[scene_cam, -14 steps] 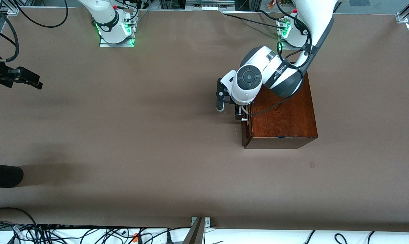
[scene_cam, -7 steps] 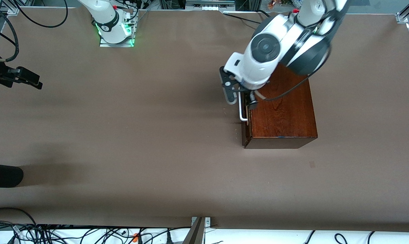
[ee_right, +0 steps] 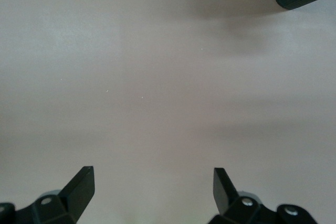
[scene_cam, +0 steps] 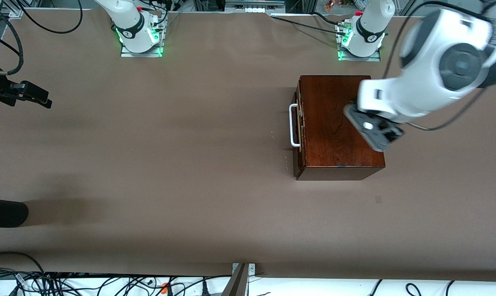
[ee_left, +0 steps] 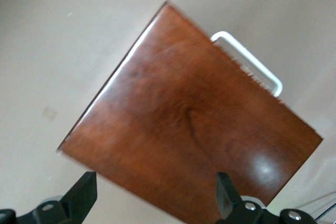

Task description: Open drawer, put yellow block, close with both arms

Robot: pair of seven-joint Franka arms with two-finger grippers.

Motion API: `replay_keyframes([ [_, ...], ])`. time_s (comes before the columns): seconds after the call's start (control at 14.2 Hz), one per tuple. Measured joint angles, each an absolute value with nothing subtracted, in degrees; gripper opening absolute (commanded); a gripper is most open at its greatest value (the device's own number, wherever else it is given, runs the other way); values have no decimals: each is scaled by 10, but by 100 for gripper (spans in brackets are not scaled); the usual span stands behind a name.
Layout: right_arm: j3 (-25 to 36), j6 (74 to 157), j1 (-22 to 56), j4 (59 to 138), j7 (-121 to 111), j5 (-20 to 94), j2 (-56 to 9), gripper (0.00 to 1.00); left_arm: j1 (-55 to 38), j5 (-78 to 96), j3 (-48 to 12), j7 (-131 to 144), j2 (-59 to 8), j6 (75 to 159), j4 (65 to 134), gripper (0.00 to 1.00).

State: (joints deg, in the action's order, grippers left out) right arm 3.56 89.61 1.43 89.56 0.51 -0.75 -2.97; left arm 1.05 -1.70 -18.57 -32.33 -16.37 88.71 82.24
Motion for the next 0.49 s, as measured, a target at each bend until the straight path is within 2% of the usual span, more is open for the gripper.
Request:
replay_keyframes([
  [0.49, 36, 896, 14, 896, 5, -8, -30, 100, 87, -37, -180, -266, -125, 874, 813, 100],
])
